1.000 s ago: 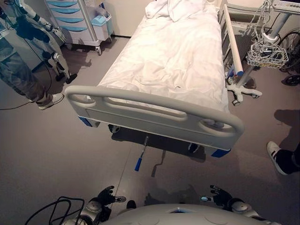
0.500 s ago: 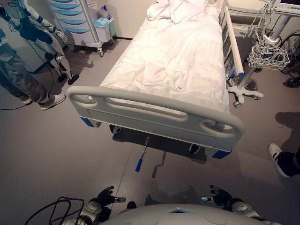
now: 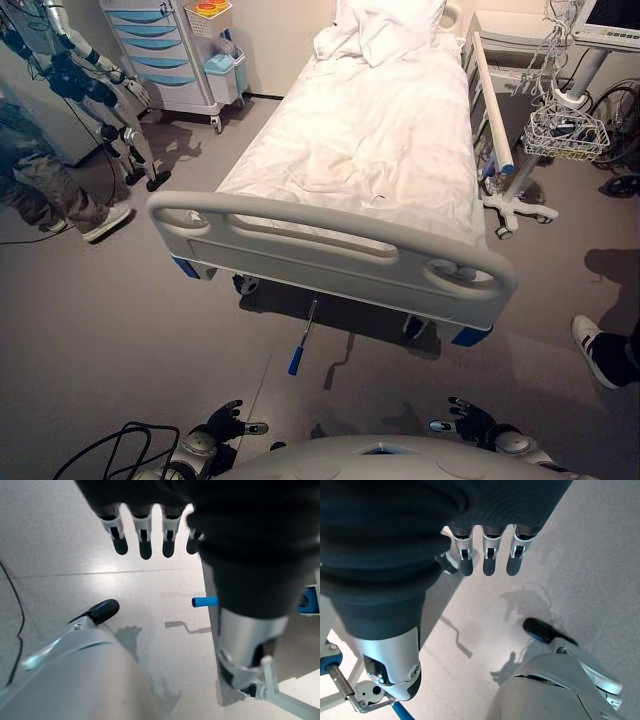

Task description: Raise the hospital bed

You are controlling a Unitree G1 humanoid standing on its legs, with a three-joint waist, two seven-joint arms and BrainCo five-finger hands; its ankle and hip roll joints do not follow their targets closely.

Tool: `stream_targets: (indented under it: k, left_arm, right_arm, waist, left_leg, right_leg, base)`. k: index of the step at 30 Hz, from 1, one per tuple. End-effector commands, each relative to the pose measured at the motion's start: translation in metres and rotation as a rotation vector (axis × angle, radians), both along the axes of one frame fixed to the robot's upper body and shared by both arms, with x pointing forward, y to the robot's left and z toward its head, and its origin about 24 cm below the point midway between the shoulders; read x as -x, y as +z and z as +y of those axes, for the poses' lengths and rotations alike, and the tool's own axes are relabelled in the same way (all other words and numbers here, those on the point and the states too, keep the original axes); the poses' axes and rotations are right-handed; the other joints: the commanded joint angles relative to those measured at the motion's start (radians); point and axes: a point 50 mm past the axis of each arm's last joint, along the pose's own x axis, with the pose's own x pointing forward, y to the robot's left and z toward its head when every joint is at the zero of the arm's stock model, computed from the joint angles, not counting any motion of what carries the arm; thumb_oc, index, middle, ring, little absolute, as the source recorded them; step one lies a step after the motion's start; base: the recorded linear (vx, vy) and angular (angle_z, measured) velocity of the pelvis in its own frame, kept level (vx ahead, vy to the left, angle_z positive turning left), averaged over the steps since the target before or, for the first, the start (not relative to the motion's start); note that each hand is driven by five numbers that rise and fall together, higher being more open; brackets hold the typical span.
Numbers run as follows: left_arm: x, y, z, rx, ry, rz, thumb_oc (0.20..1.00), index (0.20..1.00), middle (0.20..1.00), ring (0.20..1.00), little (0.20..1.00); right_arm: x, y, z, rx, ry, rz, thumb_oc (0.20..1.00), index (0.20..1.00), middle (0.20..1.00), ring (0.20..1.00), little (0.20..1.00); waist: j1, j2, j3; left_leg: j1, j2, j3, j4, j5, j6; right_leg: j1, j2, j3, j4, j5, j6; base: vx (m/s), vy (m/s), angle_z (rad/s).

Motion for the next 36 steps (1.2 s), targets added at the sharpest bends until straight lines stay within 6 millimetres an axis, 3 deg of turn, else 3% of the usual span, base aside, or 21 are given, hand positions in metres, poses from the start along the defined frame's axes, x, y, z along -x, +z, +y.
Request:
stream_targets:
  k: [1, 5, 7, 10, 22, 25, 29, 30, 33, 34, 36]
  left_arm:
    - [-0.022, 0.007, 0.011, -0.054, -0.026, -0.031, 1.000, 1.000, 1.000, 1.000, 1.000]
    - [-0.028, 0.009, 0.010, -0.055, -0.035, -0.050, 1.000, 1.000, 1.000, 1.000, 1.000]
    - [-0.044, 0.015, 0.011, -0.066, -0.042, -0.097, 1.000, 1.000, 1.000, 1.000, 1.000]
    - [-0.052, 0.018, 0.012, -0.073, -0.038, -0.124, 1.000, 1.000, 1.000, 1.000, 1.000]
    - [-0.115, 0.046, 0.001, -0.100, -0.076, -0.333, 1.000, 1.000, 1.000, 1.000, 1.000]
    - [-0.144, 0.065, -0.004, -0.112, -0.088, -0.433, 1.000, 1.000, 1.000, 1.000, 1.000]
    - [-0.163, 0.078, -0.009, -0.119, -0.099, -0.501, 1.000, 1.000, 1.000, 1.000, 1.000]
    - [-0.178, 0.090, -0.011, -0.129, -0.107, -0.558, 1.000, 1.000, 1.000, 1.000, 1.000]
    - [-0.190, 0.101, -0.013, -0.136, -0.115, -0.608, 1.000, 1.000, 1.000, 1.000, 1.000]
    - [-0.205, 0.115, -0.014, -0.148, -0.117, -0.667, 1.000, 1.000, 1.000, 1.000, 1.000]
    - [-0.214, 0.126, -0.014, -0.159, -0.110, -0.707, 1.000, 1.000, 1.000, 1.000, 1.000]
  right_arm:
    - [-0.022, 0.003, 0.010, -0.011, 0.062, -0.060, 1.000, 1.000, 1.000, 1.000, 1.000]
    - [-0.027, 0.005, 0.009, -0.007, 0.065, -0.075, 1.000, 1.000, 1.000, 1.000, 1.000]
    - [-0.041, 0.010, 0.008, 0.003, 0.074, -0.113, 1.000, 1.000, 1.000, 1.000, 1.000]
    - [-0.046, 0.012, 0.007, 0.008, 0.077, -0.129, 1.000, 1.000, 1.000, 1.000, 1.000]
    - [-0.087, 0.032, 0.003, 0.046, 0.070, -0.284, 1.000, 1.000, 1.000, 1.000, 1.000]
    - [-0.106, 0.043, 0.006, 0.048, 0.068, -0.364, 1.000, 1.000, 1.000, 1.000, 1.000]
    - [-0.117, 0.050, 0.008, 0.054, 0.078, -0.414, 1.000, 1.000, 1.000, 1.000, 1.000]
    - [-0.127, 0.058, 0.009, 0.049, 0.083, -0.465, 1.000, 1.000, 1.000, 1.000, 1.000]
    - [-0.135, 0.064, 0.009, 0.052, 0.083, -0.503, 1.000, 1.000, 1.000, 1.000, 1.000]
    - [-0.144, 0.073, 0.008, 0.058, 0.090, -0.552, 1.000, 1.000, 1.000, 1.000, 1.000]
    - [-0.149, 0.078, 0.008, 0.059, 0.089, -0.578, 1.000, 1.000, 1.000, 1.000, 1.000]
  waist:
    - [0.010, -0.035, 0.048]
    - [0.007, -0.035, 0.064]
    - [0.006, -0.035, 0.093]
    - [0.006, -0.037, 0.103]
    - [0.004, -0.051, 0.186]
    - [0.001, -0.059, 0.223]
    - [-0.001, -0.067, 0.236]
    - [-0.006, -0.072, 0.248]
    - [-0.009, -0.071, 0.259]
    - [-0.014, -0.071, 0.274]
    - [-0.018, -0.071, 0.282]
  left_leg:
    - [0.083, -0.075, 0.040, 0.002, -0.078, 0.064]
    - [0.064, -0.077, 0.041, 0.002, -0.072, 0.065]
    - [0.018, -0.077, 0.038, 0.002, -0.056, 0.066]
    - [-0.011, -0.076, 0.037, 0.002, -0.046, 0.068]
    - [-0.184, -0.071, 0.019, 0.032, -0.013, 0.074]
    - [-0.276, -0.072, 0.007, 0.079, -0.014, 0.078]
    - [-0.343, -0.072, -0.003, 0.105, -0.010, 0.078]
    - [-0.394, -0.071, -0.012, 0.123, -0.005, 0.076]
    - [-0.439, -0.071, -0.018, 0.143, -0.004, 0.076]
    - [-0.486, -0.071, -0.022, 0.162, -0.002, 0.074]
    - [-0.536, -0.072, -0.028, 0.181, 0.001, 0.073]
  right_leg:
    - [-0.020, 0.001, 0.069, 0.012, 0.024, 0.050]
    - [-0.043, -0.001, 0.071, 0.018, 0.029, 0.050]
    - [-0.099, -0.002, 0.076, 0.036, 0.035, 0.051]
    - [-0.131, -0.002, 0.077, 0.044, 0.041, 0.050]
    - [-0.320, 0.000, 0.086, 0.113, 0.052, 0.042]
    - [-0.406, -0.003, 0.089, 0.159, 0.055, 0.039]
    - [-0.456, -0.004, 0.085, 0.165, 0.066, 0.039]
    - [-0.500, -0.006, 0.084, 0.173, 0.073, 0.039]
    - [-0.539, -0.008, 0.082, 0.186, 0.072, 0.038]
    - [-0.584, -0.010, 0.081, 0.198, 0.078, 0.038]
    - [-0.625, -0.014, 0.079, 0.202, 0.085, 0.036]
  base:
    - [0.00, 0.000, 0.00]
    - [-0.04, 0.005, 0.00]
    - [-0.14, -0.002, -0.01]
    - [-0.10, -0.007, -0.01]
    - [-0.07, -0.010, 0.02]
    - [-0.12, -0.015, 0.04]
    - [-0.10, -0.029, 0.14]
    - [-0.09, -0.026, 0.08]
    - [-0.10, -0.023, 0.15]
    - [-0.07, -0.001, 0.14]
    - [-0.09, -0.008, 0.11]
